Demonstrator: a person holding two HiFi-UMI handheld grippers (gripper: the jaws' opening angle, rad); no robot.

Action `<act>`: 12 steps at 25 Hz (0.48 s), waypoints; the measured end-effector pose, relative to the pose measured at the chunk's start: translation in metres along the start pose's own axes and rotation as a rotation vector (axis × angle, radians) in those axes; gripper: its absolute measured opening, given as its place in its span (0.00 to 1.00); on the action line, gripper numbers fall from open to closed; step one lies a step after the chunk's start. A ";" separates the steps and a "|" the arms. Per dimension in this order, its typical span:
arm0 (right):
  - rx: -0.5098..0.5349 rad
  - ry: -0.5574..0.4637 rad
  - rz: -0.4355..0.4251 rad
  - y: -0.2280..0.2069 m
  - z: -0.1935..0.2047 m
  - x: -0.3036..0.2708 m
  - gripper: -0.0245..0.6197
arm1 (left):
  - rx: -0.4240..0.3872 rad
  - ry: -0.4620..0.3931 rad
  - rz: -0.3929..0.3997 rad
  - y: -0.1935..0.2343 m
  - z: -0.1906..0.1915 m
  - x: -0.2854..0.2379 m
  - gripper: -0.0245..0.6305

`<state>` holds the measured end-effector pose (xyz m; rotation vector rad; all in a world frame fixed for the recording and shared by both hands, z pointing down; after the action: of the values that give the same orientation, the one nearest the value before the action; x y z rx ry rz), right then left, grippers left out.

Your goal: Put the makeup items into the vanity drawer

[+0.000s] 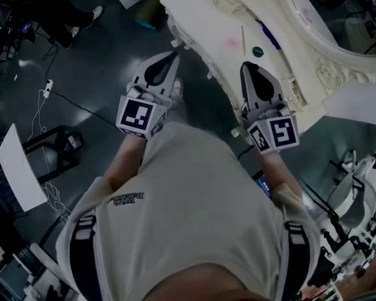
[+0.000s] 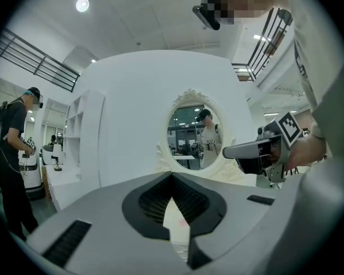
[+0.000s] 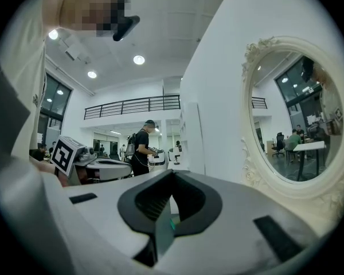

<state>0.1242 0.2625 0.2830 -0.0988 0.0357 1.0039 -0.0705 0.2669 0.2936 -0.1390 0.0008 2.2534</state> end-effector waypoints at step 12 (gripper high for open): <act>-0.031 0.042 0.052 -0.018 -0.003 -0.096 0.04 | 0.040 0.045 0.069 0.089 0.008 -0.060 0.06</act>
<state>0.0877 0.1717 0.2882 -0.1479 0.0620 1.0542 -0.1028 0.1646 0.3033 -0.1702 0.0753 2.3171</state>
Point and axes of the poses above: the fingertips, and each gripper's own axes: x backward along the fingers, y to its left, z out of its underside, the point moved 4 cm from there along x, backward along the fingers, and after that the axes turned 9 degrees about z, right-handed, at the moved point
